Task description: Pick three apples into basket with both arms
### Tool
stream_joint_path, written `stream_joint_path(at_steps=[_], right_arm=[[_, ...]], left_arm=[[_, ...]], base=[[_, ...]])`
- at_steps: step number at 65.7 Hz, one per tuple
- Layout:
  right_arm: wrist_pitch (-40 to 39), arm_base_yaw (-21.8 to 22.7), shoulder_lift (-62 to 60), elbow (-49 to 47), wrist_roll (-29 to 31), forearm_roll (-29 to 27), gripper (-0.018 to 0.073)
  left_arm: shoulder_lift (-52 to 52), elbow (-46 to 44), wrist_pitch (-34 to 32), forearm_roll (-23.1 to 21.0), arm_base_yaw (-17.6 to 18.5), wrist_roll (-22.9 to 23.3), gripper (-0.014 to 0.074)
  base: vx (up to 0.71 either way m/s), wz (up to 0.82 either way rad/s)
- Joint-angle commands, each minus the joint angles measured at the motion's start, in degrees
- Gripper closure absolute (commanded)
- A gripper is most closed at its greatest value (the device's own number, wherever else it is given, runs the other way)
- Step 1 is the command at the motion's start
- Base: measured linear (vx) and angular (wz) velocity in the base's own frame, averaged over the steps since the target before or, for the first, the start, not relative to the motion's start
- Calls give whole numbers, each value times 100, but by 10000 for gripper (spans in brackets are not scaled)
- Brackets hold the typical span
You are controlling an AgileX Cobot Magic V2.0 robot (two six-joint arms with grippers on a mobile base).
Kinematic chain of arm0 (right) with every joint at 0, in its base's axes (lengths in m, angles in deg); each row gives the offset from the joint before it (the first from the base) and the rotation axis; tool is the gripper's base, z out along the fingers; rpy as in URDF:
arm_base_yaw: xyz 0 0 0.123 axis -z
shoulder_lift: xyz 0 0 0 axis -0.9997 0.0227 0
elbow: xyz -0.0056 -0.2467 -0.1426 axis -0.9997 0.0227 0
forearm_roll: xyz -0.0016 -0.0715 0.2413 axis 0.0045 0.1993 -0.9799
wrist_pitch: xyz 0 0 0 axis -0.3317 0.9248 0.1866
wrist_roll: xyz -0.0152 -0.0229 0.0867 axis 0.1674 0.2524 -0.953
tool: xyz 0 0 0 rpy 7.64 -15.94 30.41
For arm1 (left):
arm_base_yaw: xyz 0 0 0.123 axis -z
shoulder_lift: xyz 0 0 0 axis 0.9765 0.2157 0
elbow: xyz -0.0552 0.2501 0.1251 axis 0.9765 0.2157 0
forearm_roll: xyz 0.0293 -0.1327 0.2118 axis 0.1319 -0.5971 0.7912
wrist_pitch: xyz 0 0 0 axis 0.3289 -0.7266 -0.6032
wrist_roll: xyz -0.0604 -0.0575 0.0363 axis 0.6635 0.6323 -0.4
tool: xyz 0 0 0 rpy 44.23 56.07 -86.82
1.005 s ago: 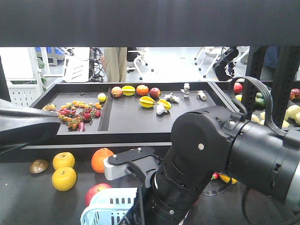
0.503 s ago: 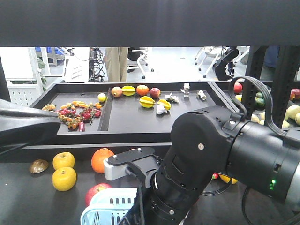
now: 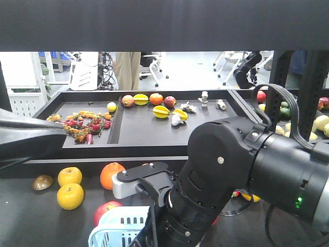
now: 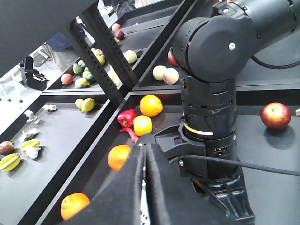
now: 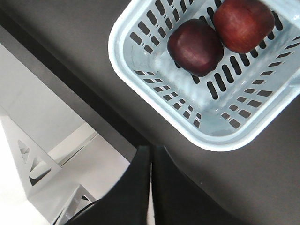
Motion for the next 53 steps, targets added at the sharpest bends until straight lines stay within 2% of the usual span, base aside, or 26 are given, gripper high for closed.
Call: stream_joint_path(at_steps=[1,20,33,53], right_arm=[[-114,11,-260,-172,129,-74,566],[-41,16,-273,-172,168,-59,566],[28,40,-541,-172,77,417,566],[235,515,-1251,-172,-75,489,564]], left_arm=[[-38,-157,-349,-175,27,54,604],[-38,-157,-349,-175,27,54,604],[-38,-157,-349,-175,27,54,604],[-38,-157,-349,-175,27,54,604]], base=[[0,0],[0,0],[0,0],[0,0]])
